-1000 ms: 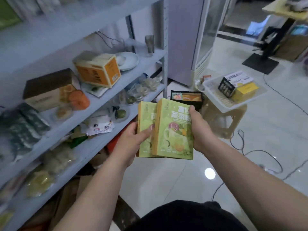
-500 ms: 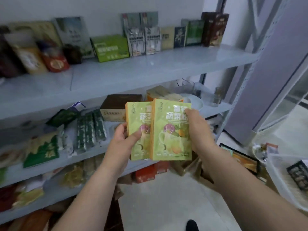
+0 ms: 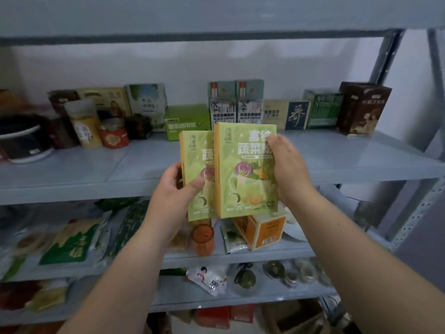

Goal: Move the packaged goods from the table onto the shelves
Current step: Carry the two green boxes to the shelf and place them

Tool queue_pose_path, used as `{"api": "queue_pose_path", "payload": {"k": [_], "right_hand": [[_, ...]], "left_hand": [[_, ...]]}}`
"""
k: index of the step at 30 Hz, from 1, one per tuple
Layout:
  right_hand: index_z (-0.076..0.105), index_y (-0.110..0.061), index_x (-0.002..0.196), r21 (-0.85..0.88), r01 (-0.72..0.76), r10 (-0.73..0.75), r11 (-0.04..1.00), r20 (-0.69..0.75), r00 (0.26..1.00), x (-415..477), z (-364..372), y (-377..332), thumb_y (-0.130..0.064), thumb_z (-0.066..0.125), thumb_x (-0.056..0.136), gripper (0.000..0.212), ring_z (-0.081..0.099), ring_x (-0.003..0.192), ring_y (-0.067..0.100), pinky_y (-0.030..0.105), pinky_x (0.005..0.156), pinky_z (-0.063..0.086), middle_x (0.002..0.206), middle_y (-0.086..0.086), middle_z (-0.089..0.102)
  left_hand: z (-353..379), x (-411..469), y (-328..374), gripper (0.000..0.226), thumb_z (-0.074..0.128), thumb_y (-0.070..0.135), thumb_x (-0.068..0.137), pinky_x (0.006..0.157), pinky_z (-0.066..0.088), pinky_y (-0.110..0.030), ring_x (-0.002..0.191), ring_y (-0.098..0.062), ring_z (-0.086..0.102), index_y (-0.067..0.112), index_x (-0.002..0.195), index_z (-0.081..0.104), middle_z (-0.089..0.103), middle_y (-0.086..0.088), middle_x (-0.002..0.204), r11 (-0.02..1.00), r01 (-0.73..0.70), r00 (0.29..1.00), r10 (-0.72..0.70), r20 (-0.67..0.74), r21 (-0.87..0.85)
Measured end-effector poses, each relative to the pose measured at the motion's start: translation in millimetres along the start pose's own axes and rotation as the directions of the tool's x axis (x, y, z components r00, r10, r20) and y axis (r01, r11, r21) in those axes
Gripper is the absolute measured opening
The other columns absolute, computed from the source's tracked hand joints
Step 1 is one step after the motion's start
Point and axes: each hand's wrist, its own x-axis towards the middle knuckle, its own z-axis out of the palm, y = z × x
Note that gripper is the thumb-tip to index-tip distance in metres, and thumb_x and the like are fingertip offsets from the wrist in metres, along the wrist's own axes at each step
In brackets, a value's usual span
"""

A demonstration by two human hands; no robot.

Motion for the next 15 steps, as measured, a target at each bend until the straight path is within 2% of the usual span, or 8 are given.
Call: {"api": "queue_pose_path", "payload": {"k": [2,4,6,8,9,10,13,15], "right_hand": [[0.063,-0.035,0.106,0.007,0.018,-0.018,1.000,0.017,1.000,23,-1,-2,-0.045,0.047,0.104,0.020,0.071,0.085,0.005,0.026,0.074,0.057,0.091,-0.016,0.074],[0.062,-0.035,0.102,0.088,0.018,-0.020,0.996,0.022,1.000,47,0,-7,-0.041,0.049,0.105,0.014,0.073,0.087,0.008,0.034,0.077,0.059,0.090,-0.015,0.075],[0.062,-0.031,0.103,0.162,0.050,-0.052,0.985,0.012,0.999,73,-2,-6,-0.035,0.049,0.106,0.015,0.073,0.088,0.008,0.038,0.081,0.060,0.091,-0.013,0.075],[0.060,-0.032,0.114,0.046,0.121,-0.123,0.992,0.048,0.991,97,-8,3,-0.035,0.047,0.107,0.015,0.068,0.092,-0.005,0.024,0.084,0.058,0.103,-0.015,0.071],[0.054,-0.033,0.124,-0.042,0.139,-0.133,0.989,0.120,0.984,106,-10,11,-0.033,0.048,0.106,0.019,0.065,0.092,-0.012,0.015,0.080,0.055,0.110,-0.016,0.068],[0.049,-0.033,0.133,-0.109,0.138,-0.113,0.984,0.206,0.972,117,-13,23,-0.030,0.051,0.105,0.029,0.064,0.096,-0.013,0.013,0.079,0.055,0.116,-0.016,0.066],[0.041,-0.041,0.146,-0.254,0.069,0.022,0.965,0.342,0.939,147,-20,58,-0.022,0.064,0.098,0.056,0.069,0.108,0.008,0.033,0.089,0.059,0.124,-0.006,0.068],[0.040,-0.039,0.146,-0.287,0.040,0.064,0.957,0.342,0.938,171,-27,68,-0.018,0.067,0.096,0.061,0.070,0.107,0.011,0.030,0.086,0.059,0.121,-0.003,0.071]], "left_hand": [[4,20,7,0.058,0.077,0.046,0.074,0.092,0.055,-0.056,0.108,-0.023,0.071,0.034,0.127,0.059,0.073,0.004,0.119,1.000,-0.012,1.000,0.011,-0.020,-0.019],[7,48,9,0.060,0.076,0.045,0.074,0.093,0.055,-0.055,0.109,-0.022,0.071,0.032,0.129,0.058,0.072,0.004,0.119,1.000,-0.018,0.998,0.017,-0.062,-0.021],[13,80,8,0.046,0.073,0.036,0.080,0.095,0.055,-0.053,0.107,-0.020,0.071,0.034,0.124,0.060,0.074,0.006,0.116,0.999,-0.034,0.995,0.033,-0.096,-0.006],[20,112,0,0.034,0.072,0.028,0.087,0.097,0.054,-0.048,0.106,-0.017,0.069,0.037,0.116,0.058,0.072,0.010,0.111,0.998,-0.031,0.991,0.038,-0.126,0.058],[22,126,-5,0.033,0.070,0.026,0.092,0.096,0.054,-0.042,0.107,-0.014,0.066,0.036,0.119,0.054,0.069,0.013,0.112,0.991,-0.023,0.994,0.037,-0.099,0.134],[25,137,-9,0.034,0.066,0.026,0.097,0.093,0.051,-0.035,0.107,-0.012,0.063,0.033,0.126,0.050,0.065,0.014,0.115,0.973,-0.017,0.999,0.027,-0.042,0.232],[28,175,-19,0.044,0.056,0.034,0.103,0.087,0.041,-0.026,0.107,-0.011,0.055,0.023,0.142,0.041,0.057,0.008,0.124,0.888,-0.015,0.996,-0.027,0.083,0.460],[28,206,-22,0.046,0.056,0.034,0.102,0.088,0.042,-0.027,0.111,-0.015,0.055,0.020,0.143,0.041,0.056,0.004,0.129,0.858,-0.034,0.993,-0.029,0.115,0.512]]}}
